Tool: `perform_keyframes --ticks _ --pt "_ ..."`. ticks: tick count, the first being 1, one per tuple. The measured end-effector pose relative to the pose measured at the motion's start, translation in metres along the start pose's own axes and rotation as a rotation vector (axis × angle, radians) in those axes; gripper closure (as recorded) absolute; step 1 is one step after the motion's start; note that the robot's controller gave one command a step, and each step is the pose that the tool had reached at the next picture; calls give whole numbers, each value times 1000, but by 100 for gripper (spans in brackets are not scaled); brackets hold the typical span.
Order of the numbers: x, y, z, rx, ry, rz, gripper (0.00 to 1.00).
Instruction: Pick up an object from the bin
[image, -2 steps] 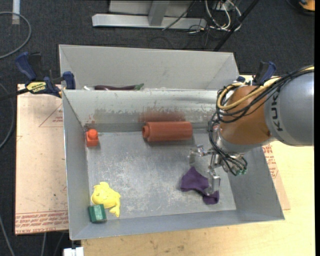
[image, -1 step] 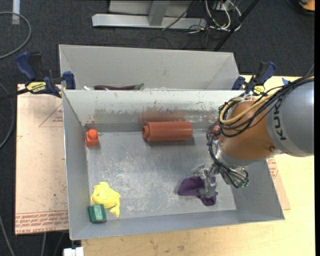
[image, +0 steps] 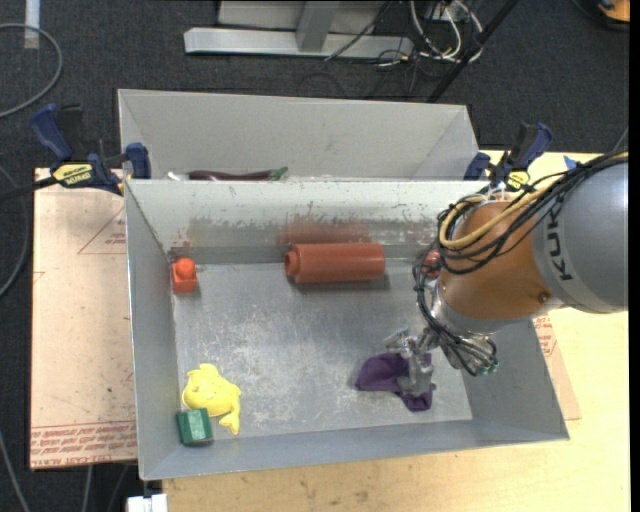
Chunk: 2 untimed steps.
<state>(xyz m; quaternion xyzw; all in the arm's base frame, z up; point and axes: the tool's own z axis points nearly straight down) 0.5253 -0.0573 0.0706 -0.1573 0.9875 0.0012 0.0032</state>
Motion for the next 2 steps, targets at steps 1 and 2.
perform_keyframes --ticks 1,2 --pt "10 15 -67 -1 -2 -78 100" --pt "10 15 -67 -1 -2 -78 100"
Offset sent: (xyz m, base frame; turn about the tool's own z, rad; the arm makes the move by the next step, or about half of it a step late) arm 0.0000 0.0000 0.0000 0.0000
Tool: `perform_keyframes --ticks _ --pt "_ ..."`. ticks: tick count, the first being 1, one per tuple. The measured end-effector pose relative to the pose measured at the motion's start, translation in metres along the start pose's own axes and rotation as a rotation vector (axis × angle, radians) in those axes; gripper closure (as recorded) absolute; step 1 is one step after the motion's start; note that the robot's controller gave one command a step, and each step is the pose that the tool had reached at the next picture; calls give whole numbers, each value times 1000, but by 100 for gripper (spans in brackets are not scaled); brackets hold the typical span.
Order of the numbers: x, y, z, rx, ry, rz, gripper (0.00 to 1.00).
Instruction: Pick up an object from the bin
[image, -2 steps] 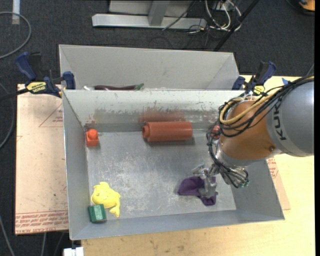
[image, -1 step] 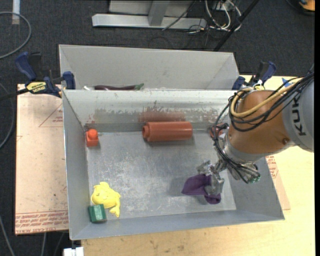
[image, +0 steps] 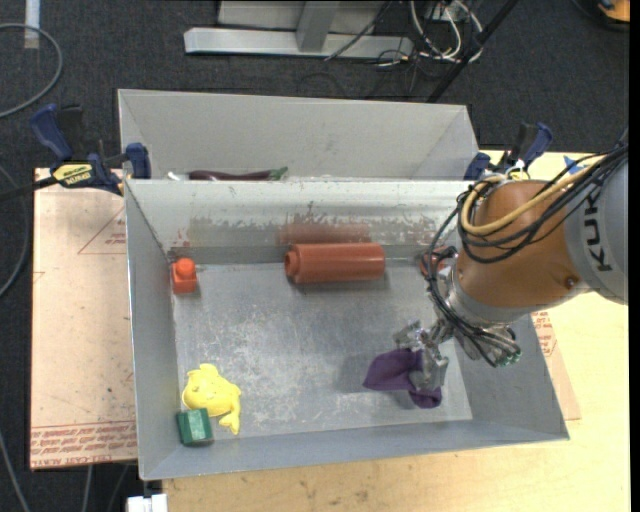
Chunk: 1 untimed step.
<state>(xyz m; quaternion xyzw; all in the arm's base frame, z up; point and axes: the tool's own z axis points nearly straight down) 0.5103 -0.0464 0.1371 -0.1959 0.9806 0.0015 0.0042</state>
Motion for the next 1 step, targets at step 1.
perform_keyframes --ticks 1 --pt "-4 3 -152 2 -6 -14 100"
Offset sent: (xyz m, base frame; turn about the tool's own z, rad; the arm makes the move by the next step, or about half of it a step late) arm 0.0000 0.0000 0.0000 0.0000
